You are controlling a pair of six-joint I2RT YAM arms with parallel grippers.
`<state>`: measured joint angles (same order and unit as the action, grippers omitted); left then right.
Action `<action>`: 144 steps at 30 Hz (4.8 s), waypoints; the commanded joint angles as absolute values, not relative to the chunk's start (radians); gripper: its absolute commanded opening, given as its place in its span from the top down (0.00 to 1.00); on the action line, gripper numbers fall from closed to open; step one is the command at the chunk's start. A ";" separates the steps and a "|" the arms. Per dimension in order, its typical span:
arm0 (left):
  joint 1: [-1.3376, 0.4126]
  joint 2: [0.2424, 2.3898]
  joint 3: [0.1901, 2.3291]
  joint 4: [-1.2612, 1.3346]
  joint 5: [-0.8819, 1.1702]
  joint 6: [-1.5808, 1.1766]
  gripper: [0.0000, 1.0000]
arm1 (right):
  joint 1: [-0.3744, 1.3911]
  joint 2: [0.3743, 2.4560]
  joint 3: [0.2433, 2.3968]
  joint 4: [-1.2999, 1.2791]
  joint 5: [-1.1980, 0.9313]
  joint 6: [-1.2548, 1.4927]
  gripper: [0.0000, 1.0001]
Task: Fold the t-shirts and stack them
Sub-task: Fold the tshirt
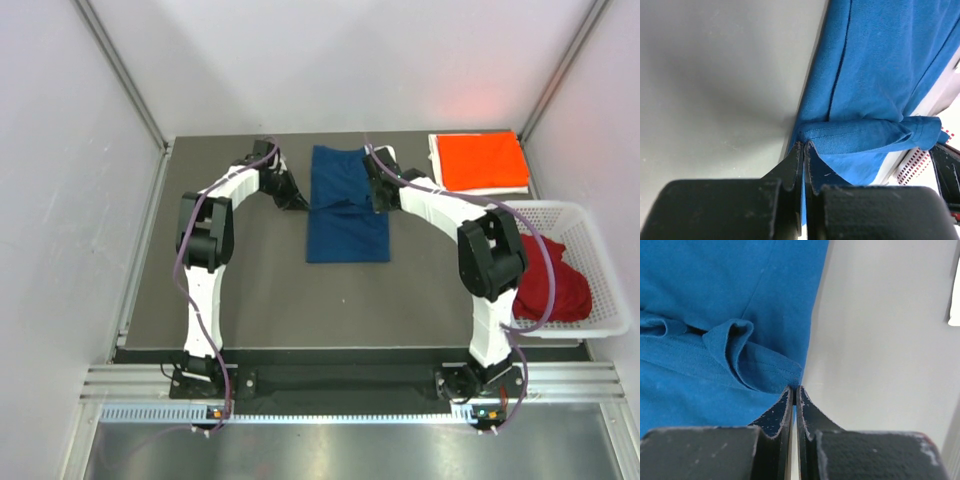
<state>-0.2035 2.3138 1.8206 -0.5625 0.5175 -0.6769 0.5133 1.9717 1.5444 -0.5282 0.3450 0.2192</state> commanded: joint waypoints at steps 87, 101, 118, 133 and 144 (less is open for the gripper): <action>-0.295 2.109 1.612 -0.408 0.456 -0.609 0.64 | 0.276 2.369 1.963 -0.465 -0.982 -0.041 0.35; -0.336 2.097 1.641 -0.489 0.331 -0.571 0.76 | 0.250 1.990 1.743 -0.422 -0.238 0.166 0.65; -0.371 2.213 1.739 -0.494 0.270 -0.595 1.00 | 0.391 1.828 1.298 -0.198 -0.161 0.249 1.00; -0.357 2.295 1.902 -0.426 0.173 -0.617 0.99 | 0.379 1.974 1.390 -0.121 -0.080 0.216 1.00; -0.308 2.341 2.016 -0.454 0.195 -0.617 0.99 | 0.348 2.013 1.482 -0.116 0.020 0.209 1.00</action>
<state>-0.3244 2.3501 1.9770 -0.4709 0.1936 -0.6243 0.3630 1.9915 1.4292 -0.1429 -0.0154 0.2272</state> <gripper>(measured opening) 0.014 0.005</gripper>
